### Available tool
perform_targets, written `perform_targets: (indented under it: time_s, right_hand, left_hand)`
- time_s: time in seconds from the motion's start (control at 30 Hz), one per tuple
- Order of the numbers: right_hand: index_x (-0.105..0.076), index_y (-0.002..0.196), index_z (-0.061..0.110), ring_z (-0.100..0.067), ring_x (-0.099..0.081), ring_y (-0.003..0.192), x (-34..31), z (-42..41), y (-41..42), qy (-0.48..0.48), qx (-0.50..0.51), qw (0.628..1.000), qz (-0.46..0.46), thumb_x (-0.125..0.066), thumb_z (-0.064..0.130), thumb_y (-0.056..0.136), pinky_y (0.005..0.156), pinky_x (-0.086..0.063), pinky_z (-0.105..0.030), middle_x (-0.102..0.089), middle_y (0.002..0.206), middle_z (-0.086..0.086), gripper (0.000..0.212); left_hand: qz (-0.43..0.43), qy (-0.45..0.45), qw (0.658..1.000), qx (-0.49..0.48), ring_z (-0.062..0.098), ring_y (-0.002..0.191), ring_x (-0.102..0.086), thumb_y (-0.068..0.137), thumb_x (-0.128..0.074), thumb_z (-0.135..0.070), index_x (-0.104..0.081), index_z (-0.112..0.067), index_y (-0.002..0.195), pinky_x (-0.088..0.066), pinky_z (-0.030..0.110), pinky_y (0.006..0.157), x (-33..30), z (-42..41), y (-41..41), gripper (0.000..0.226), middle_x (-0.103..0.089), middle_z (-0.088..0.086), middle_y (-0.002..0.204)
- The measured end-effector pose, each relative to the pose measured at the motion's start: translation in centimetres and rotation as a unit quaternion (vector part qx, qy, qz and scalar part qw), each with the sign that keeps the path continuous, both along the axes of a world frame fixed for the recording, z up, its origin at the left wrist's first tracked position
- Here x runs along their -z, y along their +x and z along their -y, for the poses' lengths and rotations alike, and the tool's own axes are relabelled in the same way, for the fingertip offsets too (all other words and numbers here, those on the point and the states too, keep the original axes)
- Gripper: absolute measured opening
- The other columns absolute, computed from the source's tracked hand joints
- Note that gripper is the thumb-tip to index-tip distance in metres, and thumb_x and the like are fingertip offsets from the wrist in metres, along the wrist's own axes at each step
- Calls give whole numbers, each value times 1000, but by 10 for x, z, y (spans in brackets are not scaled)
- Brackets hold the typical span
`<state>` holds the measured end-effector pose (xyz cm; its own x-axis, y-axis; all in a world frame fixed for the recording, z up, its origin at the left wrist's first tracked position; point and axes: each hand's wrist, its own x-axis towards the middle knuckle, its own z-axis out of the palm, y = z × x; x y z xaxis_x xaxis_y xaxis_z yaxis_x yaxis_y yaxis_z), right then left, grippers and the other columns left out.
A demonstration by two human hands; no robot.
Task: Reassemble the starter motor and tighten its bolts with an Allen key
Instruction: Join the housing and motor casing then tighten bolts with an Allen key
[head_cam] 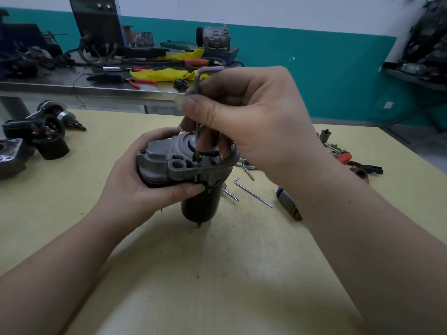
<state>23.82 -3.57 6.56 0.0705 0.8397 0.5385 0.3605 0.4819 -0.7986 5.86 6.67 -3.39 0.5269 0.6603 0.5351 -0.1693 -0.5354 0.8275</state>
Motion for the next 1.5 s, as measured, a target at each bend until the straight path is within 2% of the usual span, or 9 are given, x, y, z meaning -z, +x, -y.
perform_targets:
  time_s: [0.13, 0.33, 0.6, 0.7, 0.8, 1.03, 1.27, 1.33, 1.5]
  right_hand:
    - [-76, 88, 18, -17, -70, 55, 10, -1, -4, 22, 17, 999, -23, -79, 14, 94, 46, -50, -25, -78, 75, -1, 8]
    - [-75, 109, 19, -17, -73, 68, 4, 1, 6, -17, -20, 997, 71, -66, 9, 102, 60, -58, -29, -78, 84, 2, 14]
    - [-68, 75, 27, -12, -69, 54, 10, -2, -3, 15, 42, 998, 36, -86, 18, 88, 49, -54, -25, -71, 63, 8, 24]
    - [-71, 95, 21, -13, -72, 56, 10, -3, -3, 11, 39, 998, 51, -82, 19, 92, 51, -54, -24, -74, 69, 4, 12]
    - [-62, 132, 15, -14, -74, 63, 8, -3, -4, 19, 57, 993, 101, -79, 19, 94, 57, -57, -27, -73, 73, 5, 42]
    - [-45, 148, 16, -19, -75, 62, 7, 0, -3, 32, 26, 997, 70, -84, 11, 89, 58, -59, -25, -73, 70, 0, 71]
    - [-53, 106, 21, -23, -67, 56, 21, -3, -13, 115, 53, 992, -9, -73, 4, 98, 52, -57, -34, -67, 78, -1, 27]
    - [-60, 117, 11, -27, -66, 58, 25, -5, -13, 130, 66, 989, 1, -70, 5, 100, 55, -58, -45, -67, 74, -8, 21]
    - [-47, 155, 4, -34, -60, 61, 25, -4, -13, 153, 67, 985, 48, -63, 1, 103, 59, -55, -50, -59, 69, -16, 55]
  left_hand:
    - [9, -2, 1000, 2, 11, 119, -73, 57, -97, -37, -64, -46, 129, -58, 16, 91, 0, 0, -1, 79, -76, -9, 127]
    - [13, -1, 1000, 3, 13, 119, -74, 58, -97, -37, -64, -43, 130, -58, 18, 93, 1, -2, -2, 80, -76, -7, 127]
    - [21, -1, 1000, 11, 17, 119, -74, 60, -98, -35, -65, -39, 132, -59, 21, 94, 2, -4, 0, 79, -77, -2, 126]
    - [20, -1, 1000, 17, 19, 121, -74, 61, -98, -35, -66, -42, 132, -59, 22, 95, 2, -5, -1, 79, -76, -1, 127]
    - [19, -3, 1000, 19, 17, 120, -74, 61, -98, -35, -65, -44, 131, -59, 21, 93, 3, -4, 0, 78, -77, -3, 126]
    - [14, -10, 1000, 10, 18, 119, -75, 59, -99, -36, -65, -37, 131, -60, 22, 92, 3, -5, 0, 80, -77, -2, 124]
    - [11, -1, 1000, 17, 14, 123, -72, 60, -97, -36, -64, -46, 131, -58, 19, 95, 1, -3, -1, 79, -74, -8, 129]
    - [10, -1, 1000, 16, 14, 124, -72, 60, -97, -36, -64, -44, 132, -58, 20, 96, 1, -3, -1, 80, -74, -9, 130]
    - [11, -5, 1000, 18, 15, 123, -72, 60, -97, -36, -64, -42, 132, -59, 21, 96, 1, -3, 0, 81, -74, -8, 129]
